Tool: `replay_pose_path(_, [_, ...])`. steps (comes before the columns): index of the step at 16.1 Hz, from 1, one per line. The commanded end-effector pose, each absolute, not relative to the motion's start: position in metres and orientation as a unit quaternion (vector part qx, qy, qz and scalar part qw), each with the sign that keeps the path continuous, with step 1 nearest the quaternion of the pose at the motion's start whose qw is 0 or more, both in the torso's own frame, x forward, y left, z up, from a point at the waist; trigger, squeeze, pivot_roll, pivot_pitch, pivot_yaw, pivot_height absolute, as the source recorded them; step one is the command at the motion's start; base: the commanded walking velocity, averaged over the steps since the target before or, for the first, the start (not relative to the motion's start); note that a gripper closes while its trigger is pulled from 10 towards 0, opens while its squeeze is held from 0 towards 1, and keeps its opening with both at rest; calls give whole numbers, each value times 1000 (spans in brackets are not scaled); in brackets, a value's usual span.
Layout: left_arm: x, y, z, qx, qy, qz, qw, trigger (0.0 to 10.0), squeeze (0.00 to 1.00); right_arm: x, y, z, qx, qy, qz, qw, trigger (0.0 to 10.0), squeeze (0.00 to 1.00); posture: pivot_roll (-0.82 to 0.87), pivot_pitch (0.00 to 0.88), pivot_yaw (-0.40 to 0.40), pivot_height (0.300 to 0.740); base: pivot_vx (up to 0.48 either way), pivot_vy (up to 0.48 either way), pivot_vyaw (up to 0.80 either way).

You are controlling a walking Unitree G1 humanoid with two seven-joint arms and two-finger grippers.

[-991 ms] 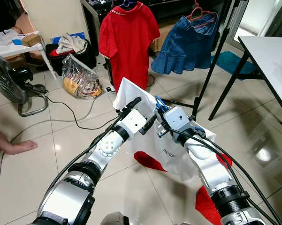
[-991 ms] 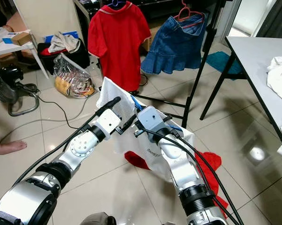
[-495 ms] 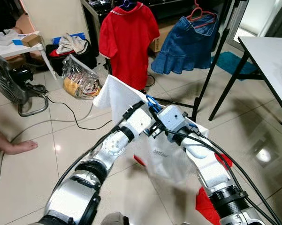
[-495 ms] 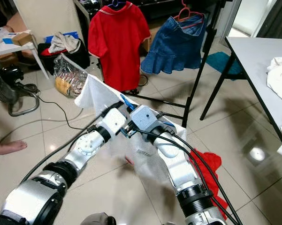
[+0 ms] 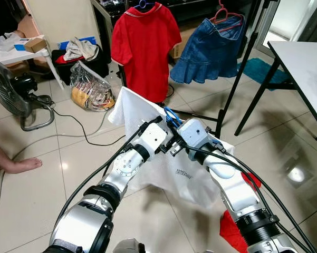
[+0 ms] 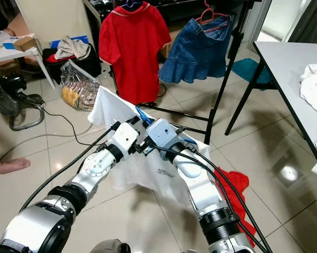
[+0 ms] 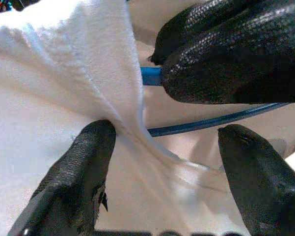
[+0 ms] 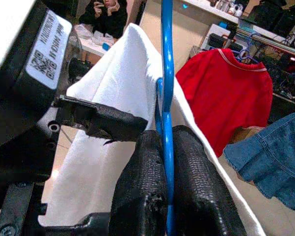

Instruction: Hang hanger

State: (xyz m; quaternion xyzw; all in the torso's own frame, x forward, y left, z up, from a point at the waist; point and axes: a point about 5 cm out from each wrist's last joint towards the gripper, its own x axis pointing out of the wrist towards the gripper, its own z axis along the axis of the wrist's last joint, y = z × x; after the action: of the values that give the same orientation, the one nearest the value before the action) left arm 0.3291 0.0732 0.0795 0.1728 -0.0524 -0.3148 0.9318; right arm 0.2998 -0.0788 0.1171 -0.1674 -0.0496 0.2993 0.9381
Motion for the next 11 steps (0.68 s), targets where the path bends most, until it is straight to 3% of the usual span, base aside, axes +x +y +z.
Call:
replay_pose_path(1, [330,74,80,180,-51,-319,929,0,0,301,-77,127,-154,-71,300,939,10000,0,79,0,47,740,0,0,0])
replay_pose_path(6, [322,78,73,166,-57,-316,932,0,0,305,-89,124,-141,-58,270,951,10000,0,76,0,41,740,0,0,0])
replay_pose_path(11, [330,94,80,149,-69,-251,954,0,0,304,-93,123,-132,-57,266,953,10000,0,74,0,34,740,0,0,0])
